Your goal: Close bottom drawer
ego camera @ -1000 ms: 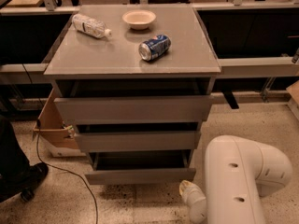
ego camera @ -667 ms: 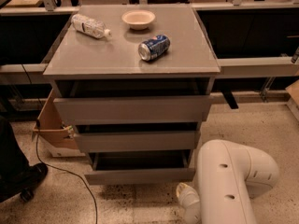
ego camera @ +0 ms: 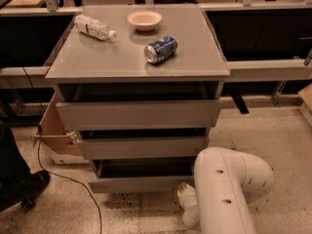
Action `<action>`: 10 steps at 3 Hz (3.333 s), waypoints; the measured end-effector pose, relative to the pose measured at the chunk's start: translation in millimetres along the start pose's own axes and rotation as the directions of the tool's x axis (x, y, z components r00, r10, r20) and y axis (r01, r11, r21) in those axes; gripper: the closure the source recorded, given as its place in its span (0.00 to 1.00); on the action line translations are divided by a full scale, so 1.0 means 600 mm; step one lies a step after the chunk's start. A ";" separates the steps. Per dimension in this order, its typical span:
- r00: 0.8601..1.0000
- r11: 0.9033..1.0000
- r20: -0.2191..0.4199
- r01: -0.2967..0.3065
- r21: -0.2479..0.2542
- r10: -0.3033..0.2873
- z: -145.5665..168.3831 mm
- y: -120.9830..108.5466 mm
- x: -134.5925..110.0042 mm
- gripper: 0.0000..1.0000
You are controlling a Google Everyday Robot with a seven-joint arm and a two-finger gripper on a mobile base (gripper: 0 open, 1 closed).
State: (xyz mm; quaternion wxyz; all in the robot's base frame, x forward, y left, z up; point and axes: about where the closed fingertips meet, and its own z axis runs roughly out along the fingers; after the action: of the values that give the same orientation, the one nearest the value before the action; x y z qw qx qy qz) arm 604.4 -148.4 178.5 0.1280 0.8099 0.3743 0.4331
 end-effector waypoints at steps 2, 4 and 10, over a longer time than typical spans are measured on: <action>0.999 1.000 -0.032 -0.007 -0.016 0.006 0.030 -0.006 0.038 1.00; 0.993 0.999 -0.116 -0.036 -0.027 0.032 0.059 -0.025 0.092 1.00; 0.968 0.989 -0.248 -0.080 -0.124 0.047 -0.001 0.136 0.121 1.00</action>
Offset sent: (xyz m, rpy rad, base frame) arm 0.0686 0.0564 0.0084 0.0231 -0.1082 0.0227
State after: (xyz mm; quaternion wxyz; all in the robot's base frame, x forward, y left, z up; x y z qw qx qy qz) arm 669.6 -152.3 266.3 0.1208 0.7517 0.3314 0.5573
